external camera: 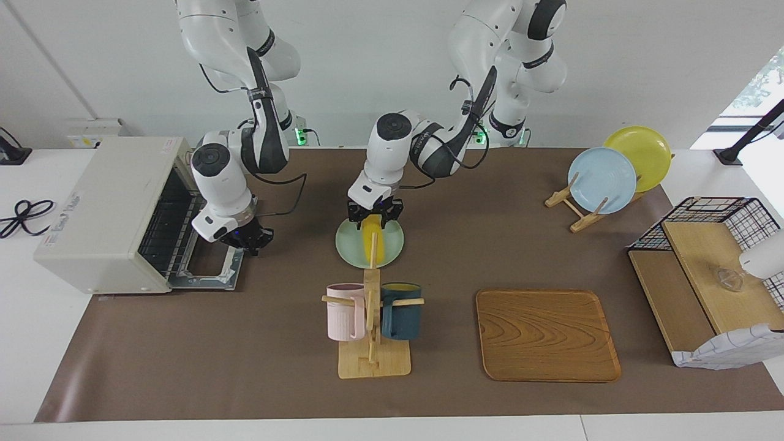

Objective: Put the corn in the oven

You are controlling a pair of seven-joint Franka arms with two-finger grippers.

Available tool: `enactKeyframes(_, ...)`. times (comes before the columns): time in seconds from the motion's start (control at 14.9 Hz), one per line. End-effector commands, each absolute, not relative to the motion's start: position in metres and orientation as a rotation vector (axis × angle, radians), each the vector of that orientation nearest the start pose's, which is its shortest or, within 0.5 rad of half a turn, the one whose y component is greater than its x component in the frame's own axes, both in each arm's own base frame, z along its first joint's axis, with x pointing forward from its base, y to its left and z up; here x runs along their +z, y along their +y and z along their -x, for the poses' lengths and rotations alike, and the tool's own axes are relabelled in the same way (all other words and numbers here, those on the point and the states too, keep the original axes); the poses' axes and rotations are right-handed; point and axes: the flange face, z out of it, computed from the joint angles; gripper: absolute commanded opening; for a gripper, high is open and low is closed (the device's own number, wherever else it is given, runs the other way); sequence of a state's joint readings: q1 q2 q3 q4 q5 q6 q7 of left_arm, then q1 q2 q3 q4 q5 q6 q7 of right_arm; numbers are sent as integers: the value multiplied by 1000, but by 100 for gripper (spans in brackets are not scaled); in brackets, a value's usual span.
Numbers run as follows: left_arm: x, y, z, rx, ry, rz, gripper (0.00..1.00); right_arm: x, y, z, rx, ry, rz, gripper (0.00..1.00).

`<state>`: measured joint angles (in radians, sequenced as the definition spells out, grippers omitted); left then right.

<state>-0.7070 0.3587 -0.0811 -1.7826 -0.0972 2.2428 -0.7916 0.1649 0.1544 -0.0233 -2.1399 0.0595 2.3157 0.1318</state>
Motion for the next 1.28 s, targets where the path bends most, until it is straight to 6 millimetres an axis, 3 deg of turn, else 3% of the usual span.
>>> enactKeyframes(0.0,445,-387,-487,16,-93,3264,100,348,81,-560,-9,98,3074,75)
enactKeyframes(0.13,481,-343,-498,16,-120,3255,100,361,101,-565,18,87,3073,67)
enactKeyframes(0.27,509,-294,-510,10,-118,3247,100,387,136,-573,53,157,3072,63)
enactKeyframes(0.4,531,-246,-516,30,-68,3234,100,398,194,-572,35,122,3084,64)
enactKeyframes(0.6,551,-181,-517,100,37,3211,100,411,279,-554,-4,130,3078,67)
enactKeyframes(0.74,561,-153,-513,131,45,3180,100,400,354,-540,-11,188,3088,66)
enactKeyframes(0.87,567,-139,-505,172,26,3150,100,377,413,-528,-61,195,3152,66)
enactKeyframes(1.07,574,-130,-492,233,4,3133,100,343,439,-507,-71,153,3173,65)
enactKeyframes(1.21,577,-131,-491,243,12,3130,100,331,440,-498,-83,111,3199,65)
